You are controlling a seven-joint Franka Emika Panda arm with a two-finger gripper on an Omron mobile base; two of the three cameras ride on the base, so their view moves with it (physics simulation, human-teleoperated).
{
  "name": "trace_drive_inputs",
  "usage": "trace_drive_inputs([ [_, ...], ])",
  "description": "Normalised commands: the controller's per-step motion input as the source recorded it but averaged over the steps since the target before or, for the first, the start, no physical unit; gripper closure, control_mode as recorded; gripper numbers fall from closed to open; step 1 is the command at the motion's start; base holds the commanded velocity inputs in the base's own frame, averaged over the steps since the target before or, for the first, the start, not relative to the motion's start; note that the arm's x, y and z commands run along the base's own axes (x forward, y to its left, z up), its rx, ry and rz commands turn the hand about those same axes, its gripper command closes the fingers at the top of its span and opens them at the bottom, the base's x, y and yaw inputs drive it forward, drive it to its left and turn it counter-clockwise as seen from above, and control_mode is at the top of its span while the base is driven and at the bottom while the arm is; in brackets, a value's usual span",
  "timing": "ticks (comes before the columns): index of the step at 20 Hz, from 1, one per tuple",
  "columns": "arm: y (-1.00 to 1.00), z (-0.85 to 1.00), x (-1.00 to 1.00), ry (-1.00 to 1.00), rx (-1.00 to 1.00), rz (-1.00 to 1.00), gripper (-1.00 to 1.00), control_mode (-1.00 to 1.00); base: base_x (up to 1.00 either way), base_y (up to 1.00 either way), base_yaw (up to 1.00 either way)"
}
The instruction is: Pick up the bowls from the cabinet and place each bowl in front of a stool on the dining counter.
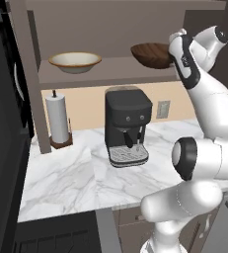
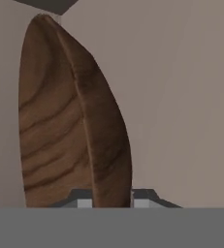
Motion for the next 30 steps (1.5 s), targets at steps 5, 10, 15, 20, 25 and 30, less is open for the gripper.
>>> trace_drive_inputs([
  [5, 0.23, 0.00, -0.79, 0.14, 0.00, 0.01, 1.00, -1.00, 0.00, 0.00, 0.00],
  [10, 0.08, 0.00, -1.00, 0.04, 0.00, 0.00, 1.00, -1.00, 0.00, 0.00, 0.00],
  [15, 0.00, 0.01, -1.00, 0.02, 0.00, 0.00, 1.00, -1.00, 0.00, 0.00, 0.00],
  [20, 0.05, 0.00, -1.00, 0.10, 0.00, 0.00, 1.00, -1.00, 0.00, 0.00, 0.00],
  [25, 0.13, -0.01, -1.00, 0.13, 0.00, 0.00, 1.00, -1.00, 0.00, 0.00, 0.00],
  [30, 0.08, -0.02, -0.91, 0.14, 0.00, 0.00, 1.00, -1.00, 0.00, 0.00, 0.00],
])
